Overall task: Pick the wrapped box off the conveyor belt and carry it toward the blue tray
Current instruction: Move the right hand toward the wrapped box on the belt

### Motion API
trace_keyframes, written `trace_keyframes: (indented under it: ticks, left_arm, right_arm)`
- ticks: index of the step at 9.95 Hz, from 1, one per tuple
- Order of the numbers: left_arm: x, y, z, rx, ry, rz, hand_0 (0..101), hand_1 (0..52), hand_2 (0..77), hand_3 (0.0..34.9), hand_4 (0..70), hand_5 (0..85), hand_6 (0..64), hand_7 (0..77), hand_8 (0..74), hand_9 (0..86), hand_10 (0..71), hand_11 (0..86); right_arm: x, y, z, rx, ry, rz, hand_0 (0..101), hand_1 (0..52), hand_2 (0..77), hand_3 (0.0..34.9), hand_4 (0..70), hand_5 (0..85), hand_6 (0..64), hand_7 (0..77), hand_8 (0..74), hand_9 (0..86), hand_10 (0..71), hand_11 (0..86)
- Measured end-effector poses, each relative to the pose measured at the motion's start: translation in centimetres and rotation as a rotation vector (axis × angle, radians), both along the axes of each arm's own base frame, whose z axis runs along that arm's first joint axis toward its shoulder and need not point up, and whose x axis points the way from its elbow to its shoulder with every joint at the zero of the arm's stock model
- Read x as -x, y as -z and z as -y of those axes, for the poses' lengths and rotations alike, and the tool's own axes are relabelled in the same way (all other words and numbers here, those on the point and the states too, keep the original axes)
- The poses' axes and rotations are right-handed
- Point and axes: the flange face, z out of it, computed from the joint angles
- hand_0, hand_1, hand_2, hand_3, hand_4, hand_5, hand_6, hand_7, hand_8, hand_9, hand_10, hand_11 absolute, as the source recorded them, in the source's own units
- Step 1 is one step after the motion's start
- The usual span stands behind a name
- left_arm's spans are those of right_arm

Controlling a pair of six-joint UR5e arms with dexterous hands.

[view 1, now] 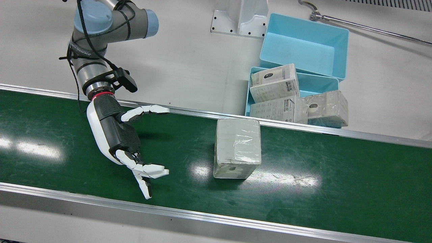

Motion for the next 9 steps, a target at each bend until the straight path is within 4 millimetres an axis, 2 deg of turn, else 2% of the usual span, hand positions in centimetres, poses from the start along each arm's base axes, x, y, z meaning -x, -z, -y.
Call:
trace_keyframes:
  ticks: [2,4,5,6,7,8,9]
  left_arm:
    - [0.0,0.0,0.0,0.0,0.0,0.0,0,0.0,1.1,0.0,0.0,1.1,0.0,0.5,0.5,0.0,0.5,0.0]
    - [0.0,0.0,0.0,0.0,0.0,0.0,0,0.0,1.1,0.0,0.0,0.5,0.0,0.5,0.5,0.0,0.5,0.0]
    - [0.0,0.0,0.0,0.0,0.0,0.0,0,0.0,1.1,0.0,0.0,0.5,0.0,0.5,0.5,0.0,0.5,0.0]
    - [0.0,0.0,0.0,0.0,0.0,0.0,0,0.0,1.1,0.0,0.0,1.1,0.0,0.5,0.5,0.0,0.5,0.0]
    - [0.0,0.0,0.0,0.0,0.0,0.0,0,0.0,0.5,0.0,0.0,1.1,0.0,0.5,0.5,0.0,0.5,0.0]
    - [0.0,0.0,0.0,0.0,0.0,0.0,0,0.0,0.5,0.0,0.0,1.1,0.0,0.5,0.5,0.0,0.5,0.0]
    - [0.0,0.0,0.0,0.0,0.0,0.0,0,0.0,0.5,0.0,0.0,0.5,0.0,0.5,0.5,0.0,0.5,0.0]
  right_arm:
    - [-0.16,0.12,-0.17,0.011,0.001,-0.013,50,19.6,24.0,4.8,20.7,24.5,9.3,27.8,0.5,5.4,0.5,1.6]
    - [-0.17,0.29,-0.34,0.017,0.003,-0.02,50,19.6,24.0,5.3,20.2,24.5,9.3,27.8,0.5,5.4,0.5,1.6]
    - [-0.11,0.36,-0.38,0.018,0.004,-0.02,50,17.5,18.0,8.2,14.7,21.8,6.0,22.9,0.5,3.8,0.0,1.6]
    - [-0.07,0.41,-0.4,0.018,0.005,-0.021,50,17.5,18.0,8.2,14.7,21.8,6.0,22.9,0.5,3.8,0.0,1.6]
    - [-0.04,0.42,-0.41,0.018,0.005,-0.022,50,17.5,16.9,7.2,7.6,20.2,3.3,18.5,0.5,2.2,0.0,1.6]
    - [-0.01,0.47,-0.4,0.018,0.005,-0.021,50,17.5,16.9,7.2,7.6,20.2,3.3,18.5,0.5,2.2,0.0,1.6]
    - [0.05,0.5,-0.4,0.017,0.006,-0.021,48,14.7,12.5,11.8,9.8,20.2,2.7,17.5,0.0,2.2,0.0,1.6]
